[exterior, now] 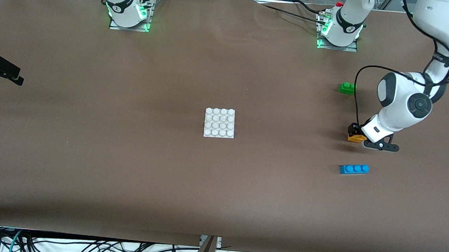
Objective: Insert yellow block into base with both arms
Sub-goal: 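Carry the yellow brick with the left gripper over the white base plate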
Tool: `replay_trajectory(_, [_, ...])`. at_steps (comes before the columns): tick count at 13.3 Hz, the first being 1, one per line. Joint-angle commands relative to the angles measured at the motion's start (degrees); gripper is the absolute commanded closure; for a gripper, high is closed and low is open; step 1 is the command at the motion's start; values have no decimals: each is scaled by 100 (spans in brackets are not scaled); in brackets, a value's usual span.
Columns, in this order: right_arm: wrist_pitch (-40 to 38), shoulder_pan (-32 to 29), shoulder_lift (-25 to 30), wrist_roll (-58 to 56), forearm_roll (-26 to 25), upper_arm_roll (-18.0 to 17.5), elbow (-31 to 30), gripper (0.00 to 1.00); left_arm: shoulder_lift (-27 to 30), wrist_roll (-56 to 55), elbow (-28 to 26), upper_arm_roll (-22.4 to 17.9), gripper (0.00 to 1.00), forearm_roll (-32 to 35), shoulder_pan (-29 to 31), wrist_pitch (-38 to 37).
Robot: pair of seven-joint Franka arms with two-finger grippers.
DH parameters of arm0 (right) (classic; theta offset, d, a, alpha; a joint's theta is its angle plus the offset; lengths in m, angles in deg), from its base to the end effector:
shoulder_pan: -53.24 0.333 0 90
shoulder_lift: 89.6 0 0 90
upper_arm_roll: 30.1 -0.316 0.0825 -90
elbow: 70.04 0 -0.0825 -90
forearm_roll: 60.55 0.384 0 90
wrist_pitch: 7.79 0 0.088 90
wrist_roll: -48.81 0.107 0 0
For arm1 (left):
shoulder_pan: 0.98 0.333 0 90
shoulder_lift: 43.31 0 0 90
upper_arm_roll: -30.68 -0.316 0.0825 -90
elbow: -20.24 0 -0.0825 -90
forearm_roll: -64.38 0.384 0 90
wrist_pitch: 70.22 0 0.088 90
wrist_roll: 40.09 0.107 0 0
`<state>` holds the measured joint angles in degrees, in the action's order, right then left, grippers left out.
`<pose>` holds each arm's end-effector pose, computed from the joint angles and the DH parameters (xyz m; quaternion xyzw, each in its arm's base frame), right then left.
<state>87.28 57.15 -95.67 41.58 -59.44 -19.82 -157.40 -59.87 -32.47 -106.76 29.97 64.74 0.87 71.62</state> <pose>0.5914 -0.0585 0.5944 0.9999 0.0074 0.0151 0.0016 0.5478 0.0245 0.2429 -0.9988 0.0469 0.0153 0.0023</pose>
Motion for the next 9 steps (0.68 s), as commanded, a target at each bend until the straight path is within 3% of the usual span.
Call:
replay_trajectory(1, [-67,-83,35,-50,-14,-70,8,0,513,-443,43,10,100,-142,-491,-446])
replay_trajectory(5, [-67,-92,35,-50,-14,-70,0,0,532,-981,288,45,100,-895,-1430,-456])
replay_trajectory(9, [-67,-83,35,-42,-14,-70,8,0,-3,-2182,955,54,100,-1055,-2432,-456])
